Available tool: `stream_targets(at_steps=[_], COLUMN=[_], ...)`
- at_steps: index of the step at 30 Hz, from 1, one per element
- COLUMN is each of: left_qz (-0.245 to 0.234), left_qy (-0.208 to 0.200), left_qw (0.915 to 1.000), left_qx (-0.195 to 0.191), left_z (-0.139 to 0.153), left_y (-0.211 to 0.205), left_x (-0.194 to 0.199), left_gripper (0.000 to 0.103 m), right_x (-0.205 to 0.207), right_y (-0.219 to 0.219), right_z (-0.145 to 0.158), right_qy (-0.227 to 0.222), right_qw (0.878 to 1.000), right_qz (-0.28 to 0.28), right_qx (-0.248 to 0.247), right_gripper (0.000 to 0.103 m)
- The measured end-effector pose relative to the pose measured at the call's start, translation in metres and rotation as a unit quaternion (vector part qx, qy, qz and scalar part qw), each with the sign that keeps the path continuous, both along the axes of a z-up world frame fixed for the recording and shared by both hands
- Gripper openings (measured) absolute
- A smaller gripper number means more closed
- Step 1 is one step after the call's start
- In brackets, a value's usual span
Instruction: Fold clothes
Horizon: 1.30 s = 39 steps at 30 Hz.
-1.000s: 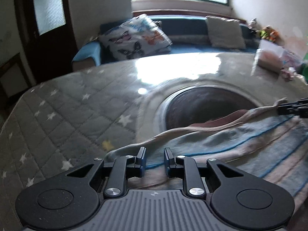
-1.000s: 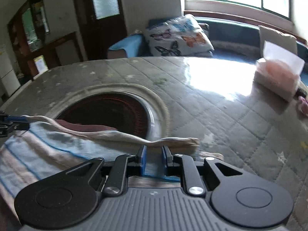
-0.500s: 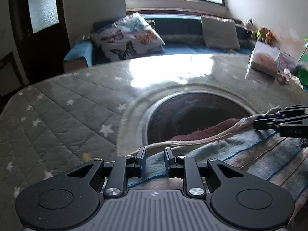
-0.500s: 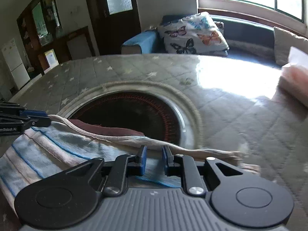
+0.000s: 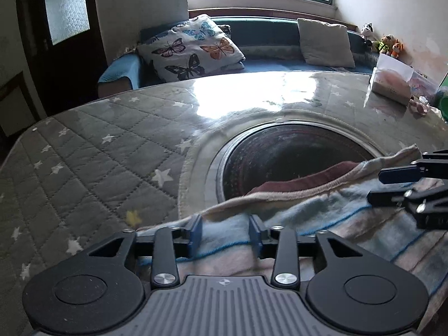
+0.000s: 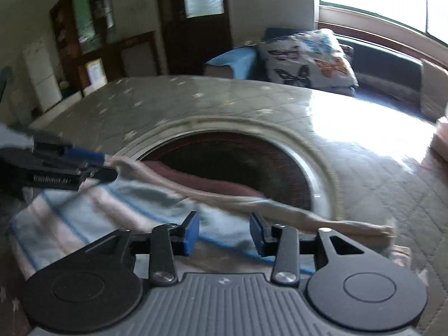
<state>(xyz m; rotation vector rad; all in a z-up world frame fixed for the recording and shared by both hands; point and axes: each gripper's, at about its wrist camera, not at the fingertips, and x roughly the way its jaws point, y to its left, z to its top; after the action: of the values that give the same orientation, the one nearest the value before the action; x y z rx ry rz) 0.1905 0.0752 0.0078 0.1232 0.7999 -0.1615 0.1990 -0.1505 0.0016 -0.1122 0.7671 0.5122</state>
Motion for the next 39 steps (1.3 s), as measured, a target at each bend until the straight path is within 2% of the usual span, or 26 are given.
stream_targets(at_steps=[4, 8, 12, 23, 31, 34, 39], left_qz=[0.004, 0.014, 0.027, 0.069, 0.117, 0.126, 0.13], left_qy=[-0.009, -0.016, -0.019, -0.029, -0.028, -0.035, -0.041], left_qw=[0.9999, 0.9996, 0.9993, 0.9972, 0.9927, 0.9914, 0.9902], left_qx=[0.01, 0.017, 0.016, 0.003, 0.008, -0.002, -0.029], left_z=[0.0, 0.0, -0.002, -0.007, -0.009, -0.002, 0.008], left_y=[0.009, 0.02, 0.03, 0.055, 0.078, 0.084, 0.087], left_x=[-0.018, -0.038, -0.057, -0.098, -0.111, -0.115, -0.109], left_gripper=[0.052, 0.06, 0.067, 0.079, 0.08, 0.08, 0.079], right_x=[-0.017, -0.034, -0.051, -0.096, -0.113, -0.116, -0.113], right_y=[0.019, 0.039, 0.058, 0.092, 0.112, 0.117, 0.133], right_z=[-0.002, -0.005, -0.007, -0.005, -0.003, 0.005, -0.001], right_qy=[-0.004, -0.008, -0.012, -0.029, -0.035, -0.042, -0.016], right_qw=[1.0, 0.998, 0.996, 0.989, 0.984, 0.984, 0.98], right_qz=[0.029, 0.057, 0.085, 0.136, 0.171, 0.174, 0.198], right_qx=[-0.013, -0.026, -0.039, -0.044, -0.042, -0.022, 0.002], right_gripper=[0.047, 0.059, 0.063, 0.067, 0.07, 0.067, 0.062])
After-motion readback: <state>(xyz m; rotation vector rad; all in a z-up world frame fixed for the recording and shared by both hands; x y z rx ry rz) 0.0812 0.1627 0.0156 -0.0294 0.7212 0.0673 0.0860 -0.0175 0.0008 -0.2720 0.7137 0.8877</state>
